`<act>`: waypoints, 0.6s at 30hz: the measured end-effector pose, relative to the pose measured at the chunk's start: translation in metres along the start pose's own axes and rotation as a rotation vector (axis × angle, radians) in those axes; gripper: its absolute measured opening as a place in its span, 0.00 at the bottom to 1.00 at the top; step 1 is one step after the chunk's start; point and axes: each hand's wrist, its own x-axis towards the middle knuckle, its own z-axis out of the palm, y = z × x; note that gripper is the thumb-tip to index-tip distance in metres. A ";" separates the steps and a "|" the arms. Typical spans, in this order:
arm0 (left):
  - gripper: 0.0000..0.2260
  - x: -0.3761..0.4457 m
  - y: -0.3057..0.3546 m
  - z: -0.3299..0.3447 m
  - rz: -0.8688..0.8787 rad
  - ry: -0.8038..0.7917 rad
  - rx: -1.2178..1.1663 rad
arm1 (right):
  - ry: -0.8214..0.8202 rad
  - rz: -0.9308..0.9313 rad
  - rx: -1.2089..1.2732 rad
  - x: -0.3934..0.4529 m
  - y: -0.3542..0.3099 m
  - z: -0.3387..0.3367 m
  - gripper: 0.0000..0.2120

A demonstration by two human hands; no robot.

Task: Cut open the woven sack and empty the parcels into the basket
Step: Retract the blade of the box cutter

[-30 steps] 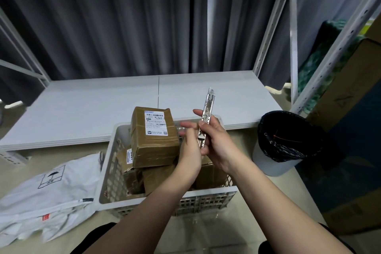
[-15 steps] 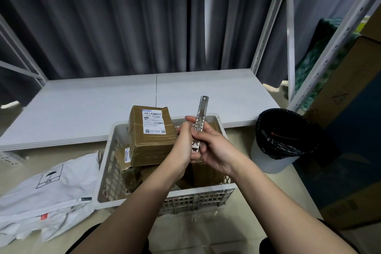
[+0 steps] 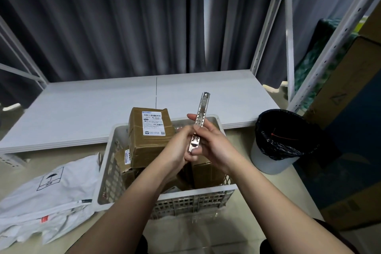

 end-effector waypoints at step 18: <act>0.13 -0.018 0.003 -0.007 0.016 -0.066 0.307 | 0.040 -0.115 -0.143 -0.003 -0.008 -0.006 0.06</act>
